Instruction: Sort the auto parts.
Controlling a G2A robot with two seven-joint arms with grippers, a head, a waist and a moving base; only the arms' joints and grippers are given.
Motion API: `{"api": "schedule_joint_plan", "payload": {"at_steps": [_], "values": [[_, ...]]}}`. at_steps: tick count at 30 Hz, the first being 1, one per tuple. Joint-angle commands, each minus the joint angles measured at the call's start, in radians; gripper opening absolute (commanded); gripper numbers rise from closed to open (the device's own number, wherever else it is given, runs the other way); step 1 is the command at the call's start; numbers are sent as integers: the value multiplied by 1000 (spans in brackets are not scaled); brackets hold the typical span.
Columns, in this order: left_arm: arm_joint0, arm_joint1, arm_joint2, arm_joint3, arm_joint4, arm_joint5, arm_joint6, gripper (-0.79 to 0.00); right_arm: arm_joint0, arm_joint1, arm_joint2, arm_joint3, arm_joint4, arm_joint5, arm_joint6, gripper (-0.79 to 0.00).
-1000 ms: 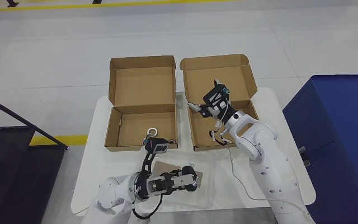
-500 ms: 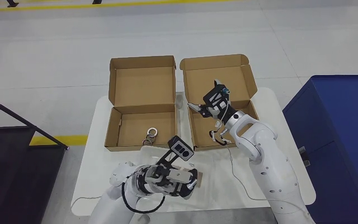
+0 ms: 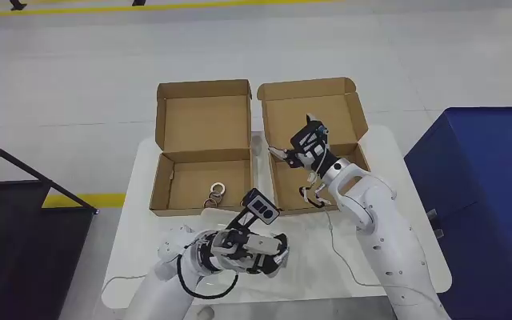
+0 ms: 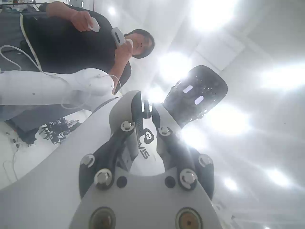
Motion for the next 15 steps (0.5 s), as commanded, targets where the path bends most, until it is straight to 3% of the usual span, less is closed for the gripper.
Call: {"api": "schedule_joint_plan", "payload": {"at_steps": [1,5,8,12,15], "values": [[9,-5,-4,-27,-166,19,0,-785,0,0,0,0,0,0,0,0],[6,-12,-10,-45,-341,74,-23,-785,0,0,0,0,0,0,0,0],[0,-14,-16,-20,-374,81,-24,-785,0,0,0,0,0,0,0,0],[-20,-21,-8,40,-370,45,-19,-785,0,0,0,0,0,0,0,0],[-35,-23,-12,69,-286,-32,-8,-785,0,0,0,0,0,0,0,0]]}}
